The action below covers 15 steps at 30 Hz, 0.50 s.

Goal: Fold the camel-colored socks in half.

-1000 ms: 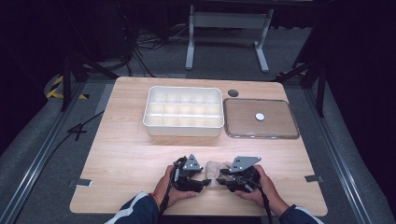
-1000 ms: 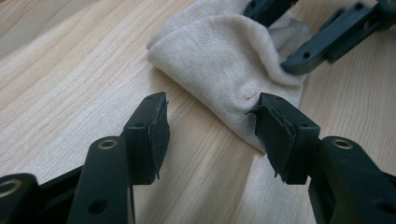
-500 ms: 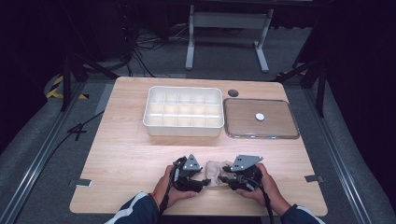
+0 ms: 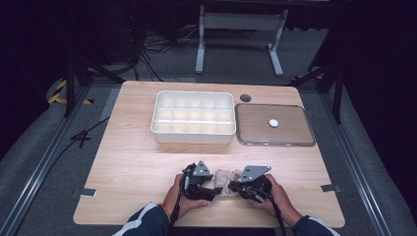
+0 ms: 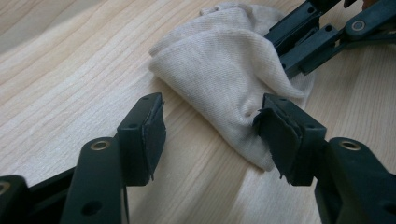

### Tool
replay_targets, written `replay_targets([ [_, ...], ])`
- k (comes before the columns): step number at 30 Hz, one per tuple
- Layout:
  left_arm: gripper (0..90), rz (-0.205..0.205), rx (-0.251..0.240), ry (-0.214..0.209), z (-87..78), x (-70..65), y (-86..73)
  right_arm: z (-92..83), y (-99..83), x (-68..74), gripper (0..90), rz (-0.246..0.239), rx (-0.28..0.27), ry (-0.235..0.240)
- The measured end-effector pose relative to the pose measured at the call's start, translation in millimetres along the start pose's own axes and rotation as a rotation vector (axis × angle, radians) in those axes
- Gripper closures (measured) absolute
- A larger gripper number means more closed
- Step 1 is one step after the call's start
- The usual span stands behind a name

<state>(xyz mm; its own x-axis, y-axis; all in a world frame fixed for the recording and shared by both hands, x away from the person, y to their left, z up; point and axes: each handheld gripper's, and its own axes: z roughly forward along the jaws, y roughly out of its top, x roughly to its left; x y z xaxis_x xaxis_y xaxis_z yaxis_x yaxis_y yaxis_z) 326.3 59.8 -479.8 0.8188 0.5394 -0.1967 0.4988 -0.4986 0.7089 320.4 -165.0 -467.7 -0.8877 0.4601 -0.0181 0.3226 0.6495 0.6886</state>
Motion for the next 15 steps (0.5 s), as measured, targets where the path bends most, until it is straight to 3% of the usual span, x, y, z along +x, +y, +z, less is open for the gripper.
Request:
replay_targets([
  [4, 49.9, 0.022, 0.008, 0.011, 1.7, -3.0, 1.5, -1.0, 0.9, 1.1, 77.3, -0.014, -0.005, -0.003],
  [7, 51.7, 0.02, 0.003, 0.009, 1.8, -2.0, 1.3, -13.3, 3.9, 0.0, 71.8, -0.03, -0.06, -0.04],
  [10, 51.0, 0.021, 0.003, 0.011, 1.9, -2.2, 1.4, -21.1, 6.0, -0.8, 73.1, -0.048, -0.067, -0.075],
  [15, 45.7, 0.02, 0.014, 0.033, 1.4, -1.7, 2.4, -7.7, -1.7, -5.0, 81.6, -0.075, 0.038, -0.042],
])
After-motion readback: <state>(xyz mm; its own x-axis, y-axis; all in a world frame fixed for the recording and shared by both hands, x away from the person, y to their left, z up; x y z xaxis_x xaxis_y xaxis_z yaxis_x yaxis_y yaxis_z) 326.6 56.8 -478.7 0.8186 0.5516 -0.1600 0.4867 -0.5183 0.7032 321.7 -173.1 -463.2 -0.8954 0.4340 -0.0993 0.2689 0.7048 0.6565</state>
